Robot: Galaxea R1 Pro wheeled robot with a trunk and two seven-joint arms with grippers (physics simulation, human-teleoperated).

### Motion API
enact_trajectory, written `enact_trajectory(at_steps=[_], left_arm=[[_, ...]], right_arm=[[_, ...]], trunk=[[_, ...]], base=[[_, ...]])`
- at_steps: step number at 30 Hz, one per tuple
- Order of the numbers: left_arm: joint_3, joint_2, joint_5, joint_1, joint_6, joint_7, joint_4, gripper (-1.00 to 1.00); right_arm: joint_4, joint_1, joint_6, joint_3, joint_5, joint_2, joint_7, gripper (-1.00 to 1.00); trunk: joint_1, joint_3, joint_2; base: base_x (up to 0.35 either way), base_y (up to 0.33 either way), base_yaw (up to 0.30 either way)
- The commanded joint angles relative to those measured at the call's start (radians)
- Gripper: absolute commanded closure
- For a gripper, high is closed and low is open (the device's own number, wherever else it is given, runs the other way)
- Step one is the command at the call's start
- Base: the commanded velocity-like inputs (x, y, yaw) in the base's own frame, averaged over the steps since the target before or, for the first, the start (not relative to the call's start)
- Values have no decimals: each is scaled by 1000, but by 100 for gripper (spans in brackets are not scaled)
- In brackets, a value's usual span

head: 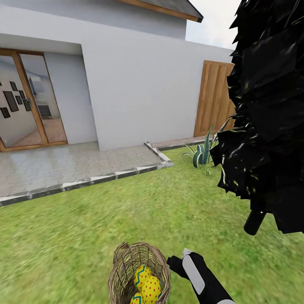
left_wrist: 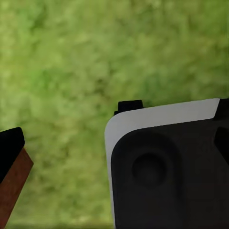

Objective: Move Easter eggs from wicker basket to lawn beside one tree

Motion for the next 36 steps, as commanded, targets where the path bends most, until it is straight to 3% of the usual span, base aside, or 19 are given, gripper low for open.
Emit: enact_trajectory(at_steps=[1,10,17,23,27,30,34,36], left_arm=[[-8,0,-1,-1,-3,4,1,-100],[-7,-1,0,1,-1,5,1,-100],[-7,0,0,0,2,6,1,-100],[-7,1,1,-1,3,5,-10,-100],[-4,14,3,-7,9,4,-86,-100],[2,49,7,-16,24,4,-146,-100],[7,135,18,-19,105,1,-236,-100],[8,174,42,-20,132,-3,-266,-100]], right_arm=[[-1,0,1,2,-12,0,-10,-100],[-1,0,0,2,-27,0,-12,-100],[-1,0,-5,2,-29,0,-11,-100],[11,0,-64,3,-30,0,-11,-100],[28,0,-78,4,-30,0,-11,-100],[31,0,-81,5,-30,0,-11,-100],[33,0,-82,5,-30,0,-10,-100],[33,-1,-83,5,-30,0,-10,-100]], trunk=[[0,-1,-1],[0,-1,-1],[27,-23,-50],[50,-42,-92],[65,-54,-120],[77,-64,-141],[92,-76,-169],[100,-83,-183]], base=[[0,1,0],[0,0,0],[0,0,0],[0,0,0],[0,0,0],[0,0,0],[0,0,0],[0,0,0]])
